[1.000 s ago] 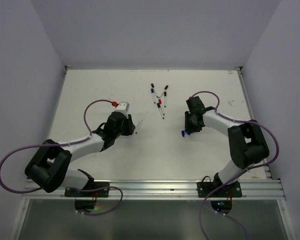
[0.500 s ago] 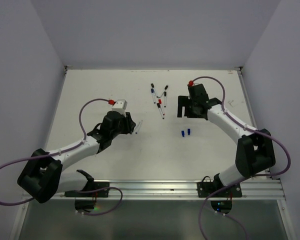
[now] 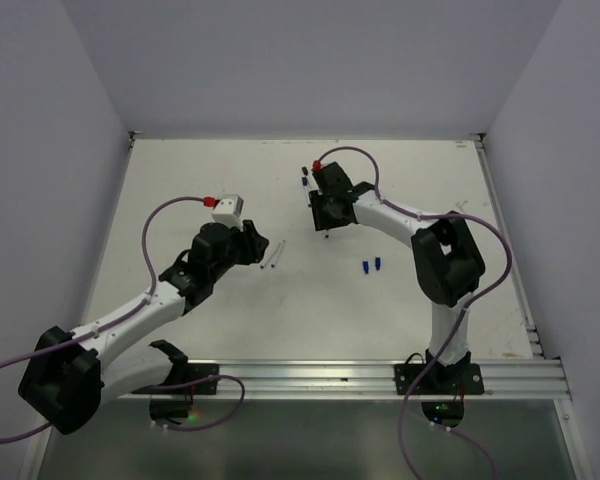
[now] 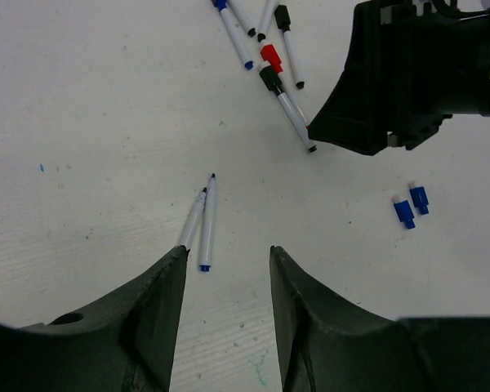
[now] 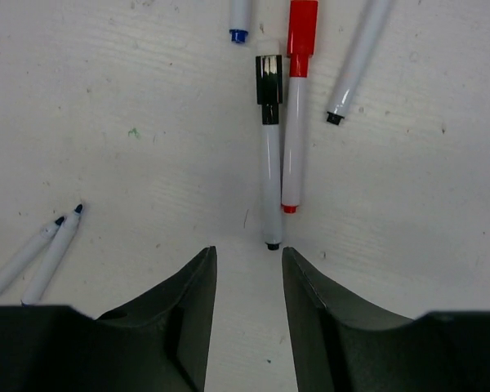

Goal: Open the pen caps

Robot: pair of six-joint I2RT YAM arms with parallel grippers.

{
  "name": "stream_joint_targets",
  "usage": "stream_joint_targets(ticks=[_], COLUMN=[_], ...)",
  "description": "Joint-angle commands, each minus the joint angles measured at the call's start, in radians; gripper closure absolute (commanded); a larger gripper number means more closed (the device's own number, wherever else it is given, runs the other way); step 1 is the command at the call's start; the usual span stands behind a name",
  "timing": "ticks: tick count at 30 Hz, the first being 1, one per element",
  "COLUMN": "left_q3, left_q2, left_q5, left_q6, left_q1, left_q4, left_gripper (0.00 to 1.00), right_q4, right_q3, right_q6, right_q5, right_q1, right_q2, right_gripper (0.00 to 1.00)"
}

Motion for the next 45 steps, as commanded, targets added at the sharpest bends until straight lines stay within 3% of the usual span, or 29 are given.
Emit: stream_joint_targets(ticks=[1,9,26,32,35,39,45], left_q3=[0.007,0.004,-0.006,0.003,0.013,0.021,0.04], left_q2=[-0.044,-0.057,-0.035,-0.024,-0.021,-0.012,0.02], left_q5=[-0.009,0.015,0.034,0.043,0.054,0.086,0.192], left_q6=[-0.016,-0.016,-0.013,-0.018,-0.021,-0.021,-0.076], left_q1=[0.006,0.008,0.008,0.006,0.006,0.006,0.008], left_q4=[-0.018,-0.018,0.0,0.002,-0.001,0.006,0.057], left_gripper=[0.52,0.51,0.5,0.5,0.5,0.5,0.51], right_q4=[0.015,-0.013,0.036,0.044,0.044,0.138,0.315], right_q3=[0.088,0.145,0.011,0.016,0.022,-0.038,-0.232], right_q6=[-0.016,-0.034,-0.018,-0.01,-0.007,-0.011,-0.002], right_q5=[0.014,0.091,0.106,0.089,0.082,0.002,-0.096], right_q1=[0.005,0.024,0.025,0.027,0.025,0.025,0.025], right_q2=[0.042,0.122,0.109,0.139,0.154,0.105,-0.122], right_gripper=[0.59,0.61,0.64,0.8,1.0,1.0,1.0])
